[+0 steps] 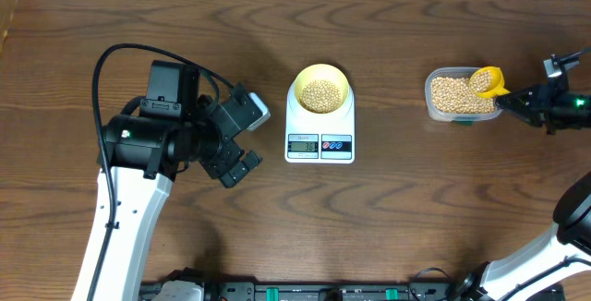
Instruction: Scoop item into bowl and weigh 50g on scale
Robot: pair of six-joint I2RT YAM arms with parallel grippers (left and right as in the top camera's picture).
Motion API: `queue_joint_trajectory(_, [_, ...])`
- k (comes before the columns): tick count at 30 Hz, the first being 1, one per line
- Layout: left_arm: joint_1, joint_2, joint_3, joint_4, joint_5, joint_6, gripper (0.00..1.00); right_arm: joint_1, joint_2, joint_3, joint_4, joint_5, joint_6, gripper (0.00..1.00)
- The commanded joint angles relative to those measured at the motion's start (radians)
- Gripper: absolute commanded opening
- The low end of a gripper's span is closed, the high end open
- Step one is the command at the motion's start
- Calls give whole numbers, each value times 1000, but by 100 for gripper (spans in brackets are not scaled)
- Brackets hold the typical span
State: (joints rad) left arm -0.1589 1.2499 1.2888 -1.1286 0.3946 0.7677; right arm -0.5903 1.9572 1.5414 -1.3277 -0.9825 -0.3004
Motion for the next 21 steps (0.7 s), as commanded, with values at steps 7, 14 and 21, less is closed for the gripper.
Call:
queue_joint_trajectory(7, [3,0,-8,-4,16,18,98,137,12,-6,-1,-177,-37,1])
queue_joint_trajectory(14, [3,0,-8,-4,16,18,98,295,12,-6,1,-206,-7,1])
queue_joint_trajectory(21, [3,0,-8,-4,16,18,98,433,12,-6,69,-206,81,1])
